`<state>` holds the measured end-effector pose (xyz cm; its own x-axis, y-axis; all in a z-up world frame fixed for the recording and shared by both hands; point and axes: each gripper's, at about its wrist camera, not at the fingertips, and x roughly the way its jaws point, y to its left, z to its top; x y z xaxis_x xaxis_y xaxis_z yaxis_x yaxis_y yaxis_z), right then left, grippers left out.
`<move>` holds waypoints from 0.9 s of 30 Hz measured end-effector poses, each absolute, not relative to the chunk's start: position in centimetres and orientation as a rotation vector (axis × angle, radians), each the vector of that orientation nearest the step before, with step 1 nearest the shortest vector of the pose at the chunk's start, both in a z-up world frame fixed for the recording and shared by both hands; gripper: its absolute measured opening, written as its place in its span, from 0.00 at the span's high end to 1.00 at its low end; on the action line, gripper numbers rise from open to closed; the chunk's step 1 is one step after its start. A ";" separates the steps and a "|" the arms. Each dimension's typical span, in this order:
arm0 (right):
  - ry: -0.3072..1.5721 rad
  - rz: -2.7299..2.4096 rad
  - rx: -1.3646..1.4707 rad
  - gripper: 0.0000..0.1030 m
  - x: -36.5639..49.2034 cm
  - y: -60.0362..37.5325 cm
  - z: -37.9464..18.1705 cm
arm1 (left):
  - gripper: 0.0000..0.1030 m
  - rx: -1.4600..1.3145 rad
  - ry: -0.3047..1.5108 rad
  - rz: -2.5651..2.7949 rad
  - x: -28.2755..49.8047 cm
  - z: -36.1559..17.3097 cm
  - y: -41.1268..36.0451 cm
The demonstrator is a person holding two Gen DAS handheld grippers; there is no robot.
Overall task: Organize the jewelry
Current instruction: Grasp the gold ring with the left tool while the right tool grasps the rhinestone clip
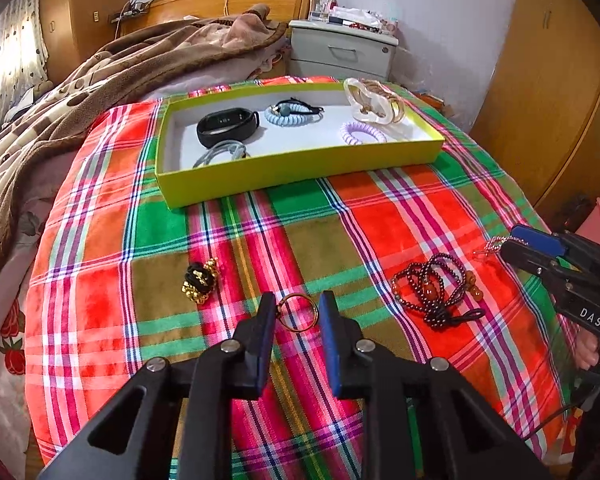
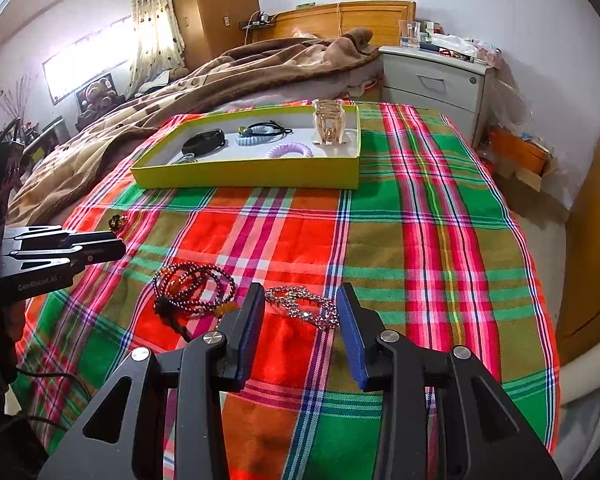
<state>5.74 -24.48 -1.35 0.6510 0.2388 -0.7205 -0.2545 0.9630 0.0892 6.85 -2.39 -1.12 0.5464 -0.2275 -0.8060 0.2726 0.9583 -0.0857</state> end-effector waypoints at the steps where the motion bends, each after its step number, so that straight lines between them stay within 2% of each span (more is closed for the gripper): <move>1: 0.812 0.280 -0.019 0.63 5.7 -24.5 -1.2 | 0.78 0.053 0.944 -0.299 6.8 -1.0 -2.4; 16: 0.771 0.257 0.009 0.63 7.0 -24.3 0.9 | 0.78 0.041 0.892 -0.303 8.1 1.6 -1.5; 27: 0.728 0.248 0.033 0.63 10.9 -23.0 3.1 | 0.78 0.016 0.867 -0.339 12.1 3.8 -1.1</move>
<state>10.87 -23.03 3.11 0.7188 0.2352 -0.6542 -0.2125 0.9703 0.1154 12.12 -1.14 3.76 0.5973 -0.2852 -0.7496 0.2982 0.9466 -0.1225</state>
